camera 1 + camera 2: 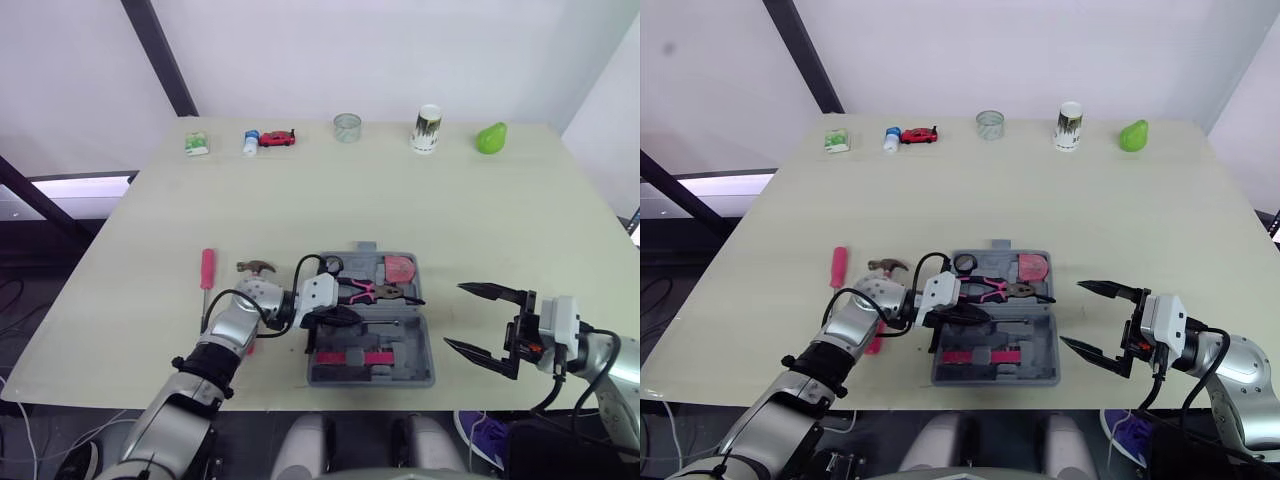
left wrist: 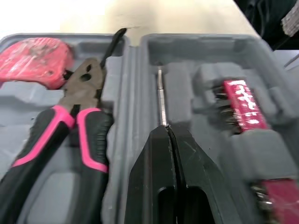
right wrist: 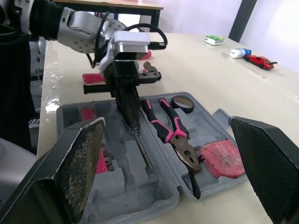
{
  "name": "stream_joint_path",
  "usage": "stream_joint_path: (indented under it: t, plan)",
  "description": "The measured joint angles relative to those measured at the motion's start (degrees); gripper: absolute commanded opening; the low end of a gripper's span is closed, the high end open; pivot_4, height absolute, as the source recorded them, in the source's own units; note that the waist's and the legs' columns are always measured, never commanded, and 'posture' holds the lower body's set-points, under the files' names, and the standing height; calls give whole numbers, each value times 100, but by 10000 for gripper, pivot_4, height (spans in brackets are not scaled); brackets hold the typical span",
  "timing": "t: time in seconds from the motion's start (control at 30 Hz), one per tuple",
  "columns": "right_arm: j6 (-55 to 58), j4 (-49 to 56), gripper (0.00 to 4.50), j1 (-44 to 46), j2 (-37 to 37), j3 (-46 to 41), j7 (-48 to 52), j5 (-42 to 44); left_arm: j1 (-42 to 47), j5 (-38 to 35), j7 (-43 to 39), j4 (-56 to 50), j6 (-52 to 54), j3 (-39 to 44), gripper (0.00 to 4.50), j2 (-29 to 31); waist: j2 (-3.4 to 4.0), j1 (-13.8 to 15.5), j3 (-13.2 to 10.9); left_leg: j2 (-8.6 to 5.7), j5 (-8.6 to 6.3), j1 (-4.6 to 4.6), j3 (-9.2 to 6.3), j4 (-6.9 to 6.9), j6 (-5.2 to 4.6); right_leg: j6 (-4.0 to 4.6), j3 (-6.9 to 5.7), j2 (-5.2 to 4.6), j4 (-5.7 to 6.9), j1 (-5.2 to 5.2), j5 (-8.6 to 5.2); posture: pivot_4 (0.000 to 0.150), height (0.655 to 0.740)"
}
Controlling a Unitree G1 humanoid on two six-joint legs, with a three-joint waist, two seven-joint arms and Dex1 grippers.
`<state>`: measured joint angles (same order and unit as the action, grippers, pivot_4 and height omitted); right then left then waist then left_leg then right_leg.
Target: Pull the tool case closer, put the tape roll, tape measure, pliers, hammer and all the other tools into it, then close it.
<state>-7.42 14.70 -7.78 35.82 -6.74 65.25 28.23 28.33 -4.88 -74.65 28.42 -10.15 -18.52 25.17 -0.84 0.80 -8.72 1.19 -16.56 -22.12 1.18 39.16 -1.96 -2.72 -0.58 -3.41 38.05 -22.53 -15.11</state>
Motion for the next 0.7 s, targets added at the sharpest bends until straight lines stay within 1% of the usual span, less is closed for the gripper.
stream_joint_path:
  t: [0.13,0.47,0.7]
  plan:
    - [0,0,45000,0,0,0,0,0,36,36,7,156,-109,0,435,-75,0,0,0,1,0,0,0,0,0,0,0,0,0,0,0,1500,7400]
    - [0,0,45000,-26,35,-25,0,0,16,254,89,174,-282,-34,435,-47,1,-4,1,2,0,5,0,0,0,0,0,0,1,5,0,1500,7400]
    - [0,0,45000,-26,35,-25,1,0,18,476,253,-11,-175,-228,435,52,7,-6,10,4,0,40,-2,-1,-1,0,-1,0,0,41,0,1500,7400]
